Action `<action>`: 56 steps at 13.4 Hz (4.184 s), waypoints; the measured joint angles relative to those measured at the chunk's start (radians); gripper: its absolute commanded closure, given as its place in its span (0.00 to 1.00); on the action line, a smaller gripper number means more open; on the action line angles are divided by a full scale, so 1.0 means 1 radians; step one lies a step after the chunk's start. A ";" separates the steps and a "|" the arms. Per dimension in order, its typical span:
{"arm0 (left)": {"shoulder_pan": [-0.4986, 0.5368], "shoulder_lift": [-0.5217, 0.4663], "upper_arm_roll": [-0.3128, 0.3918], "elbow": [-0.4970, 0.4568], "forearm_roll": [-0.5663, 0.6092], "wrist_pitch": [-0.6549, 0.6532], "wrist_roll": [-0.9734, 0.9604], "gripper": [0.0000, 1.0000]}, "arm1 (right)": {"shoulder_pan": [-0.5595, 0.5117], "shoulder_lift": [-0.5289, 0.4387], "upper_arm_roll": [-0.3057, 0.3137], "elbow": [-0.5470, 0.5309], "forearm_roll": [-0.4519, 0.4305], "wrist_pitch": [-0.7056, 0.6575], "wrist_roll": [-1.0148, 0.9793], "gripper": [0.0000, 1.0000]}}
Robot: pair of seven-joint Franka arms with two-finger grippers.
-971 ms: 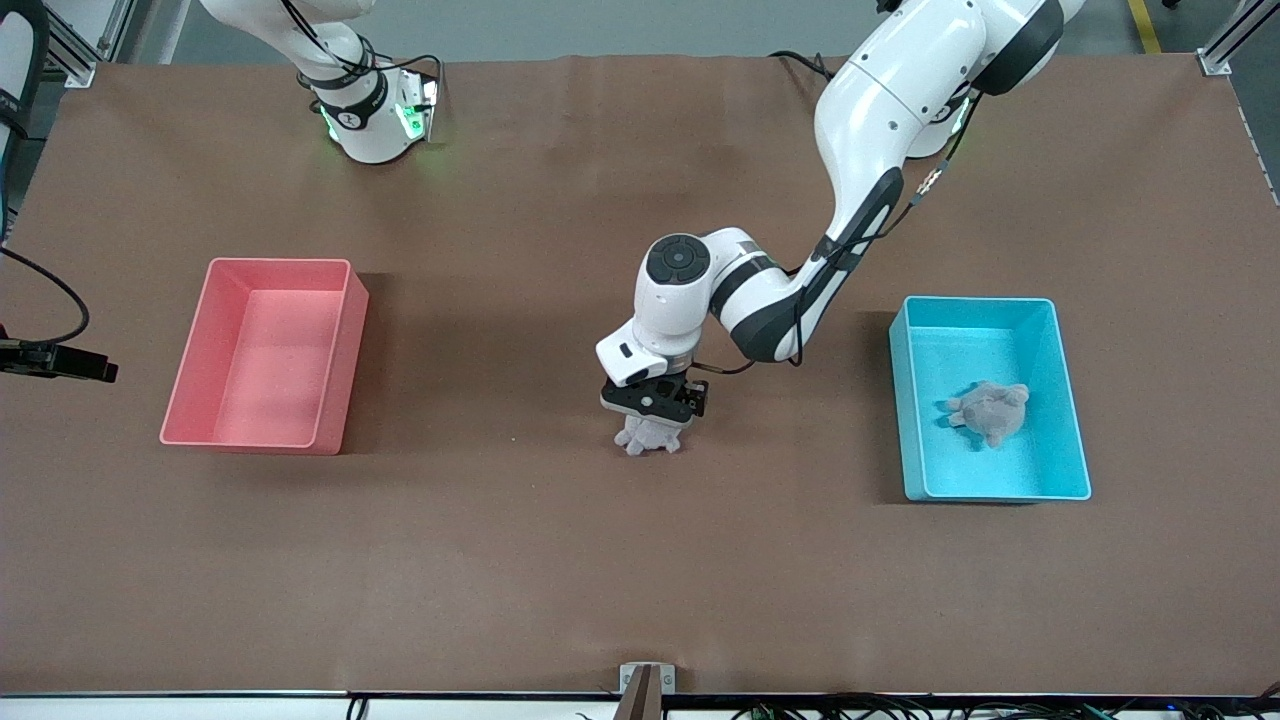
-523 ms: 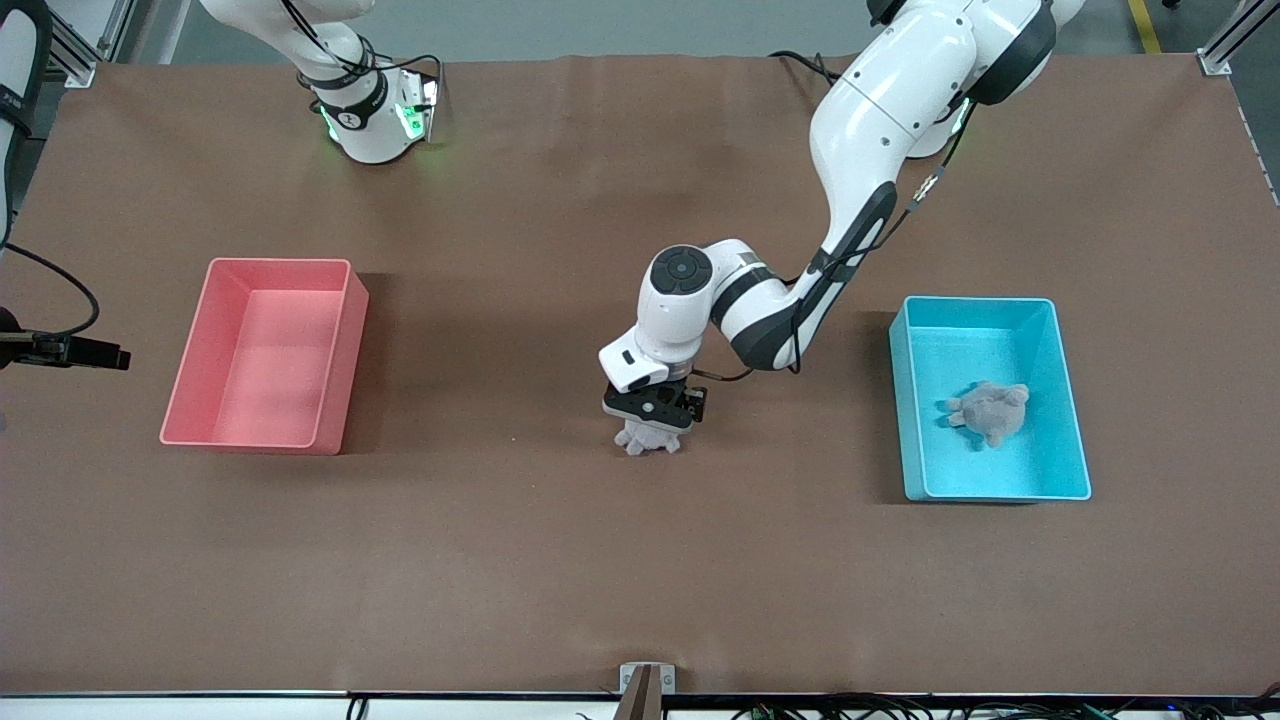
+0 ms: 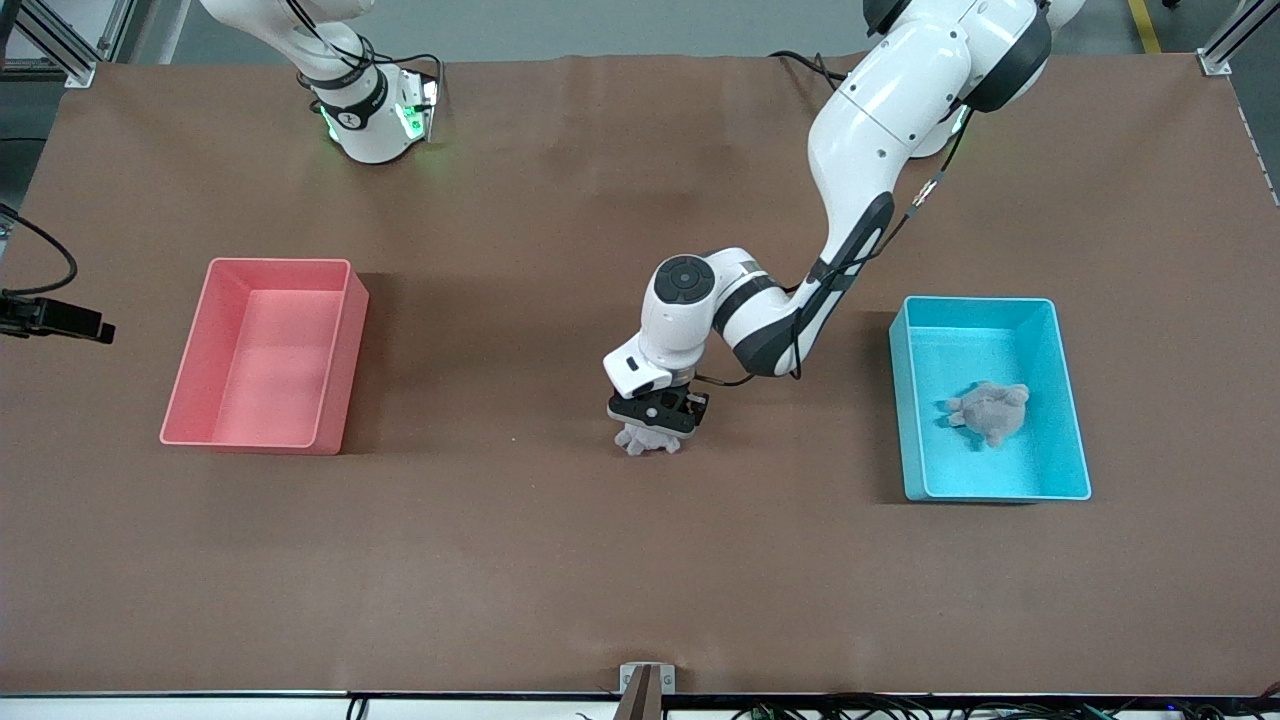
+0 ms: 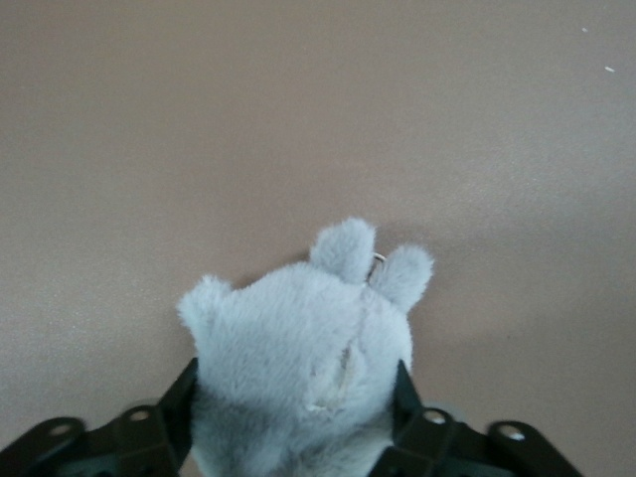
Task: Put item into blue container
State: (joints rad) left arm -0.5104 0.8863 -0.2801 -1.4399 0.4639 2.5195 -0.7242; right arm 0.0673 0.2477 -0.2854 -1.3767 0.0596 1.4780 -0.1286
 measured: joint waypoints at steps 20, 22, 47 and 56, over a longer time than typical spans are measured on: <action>0.408 -0.531 -0.127 -0.255 -0.252 -0.563 0.372 0.79 | -0.052 -0.269 0.142 -0.239 -0.064 0.070 0.000 0.00; 0.500 -0.599 -0.135 -0.351 -0.254 -0.563 0.483 0.79 | -0.051 -0.279 0.143 -0.241 -0.064 0.057 0.000 0.00; 0.841 -0.458 -0.132 -0.606 -0.252 -0.322 0.924 0.00 | -0.045 -0.347 0.142 -0.316 -0.065 0.103 0.000 0.00; 0.891 -0.611 -0.134 -0.402 -0.290 -0.708 0.928 0.00 | -0.044 -0.350 0.144 -0.326 -0.065 0.102 0.015 0.00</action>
State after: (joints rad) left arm 0.3803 0.2751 -0.4145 -1.8421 0.1737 1.8116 0.2039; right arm 0.0236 -0.1023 -0.1412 -1.7025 -0.0049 1.5801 -0.1137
